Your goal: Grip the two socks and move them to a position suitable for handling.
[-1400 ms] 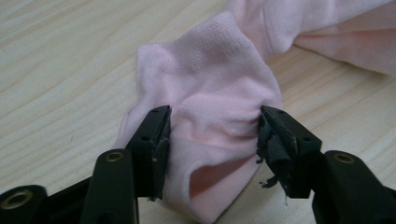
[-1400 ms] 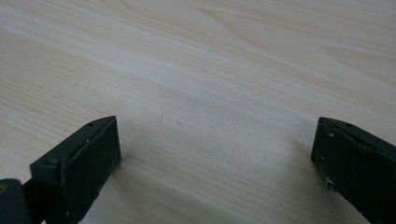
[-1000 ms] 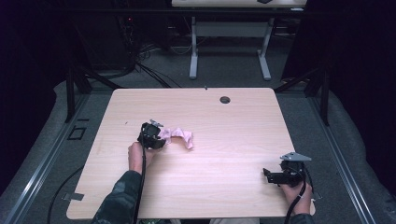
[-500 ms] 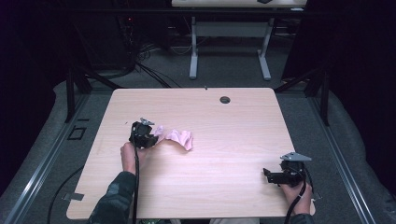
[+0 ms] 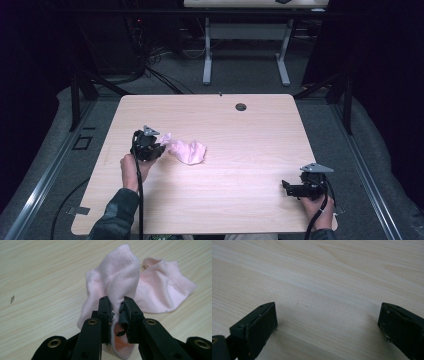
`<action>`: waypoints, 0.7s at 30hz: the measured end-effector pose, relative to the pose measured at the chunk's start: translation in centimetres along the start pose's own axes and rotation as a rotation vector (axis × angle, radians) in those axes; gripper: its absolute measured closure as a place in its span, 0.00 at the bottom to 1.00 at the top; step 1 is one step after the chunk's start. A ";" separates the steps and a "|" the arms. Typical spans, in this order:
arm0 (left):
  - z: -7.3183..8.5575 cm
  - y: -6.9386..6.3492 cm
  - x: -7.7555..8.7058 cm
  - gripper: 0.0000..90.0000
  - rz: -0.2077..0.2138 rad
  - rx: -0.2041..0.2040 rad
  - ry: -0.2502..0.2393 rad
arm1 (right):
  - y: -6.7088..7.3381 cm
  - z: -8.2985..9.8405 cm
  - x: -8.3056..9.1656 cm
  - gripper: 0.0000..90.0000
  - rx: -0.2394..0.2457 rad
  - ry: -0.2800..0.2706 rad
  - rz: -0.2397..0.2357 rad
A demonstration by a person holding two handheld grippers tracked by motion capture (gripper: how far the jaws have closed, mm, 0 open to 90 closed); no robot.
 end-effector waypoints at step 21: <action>0.6 -9.1 4.2 0.86 0.168 -0.134 -0.057 | 0.0 0.0 0.0 0.02 -0.002 0.002 0.002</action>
Point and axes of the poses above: each handheld gripper's, and its own axes: x roughly backward along the jaws, z roughly out of its underside, y roughly to its left, the point moved 10 cm from there along -x, roughly forward along the jaws, and after that the axes turned 2 degrees about z, right-handed, at the moved point
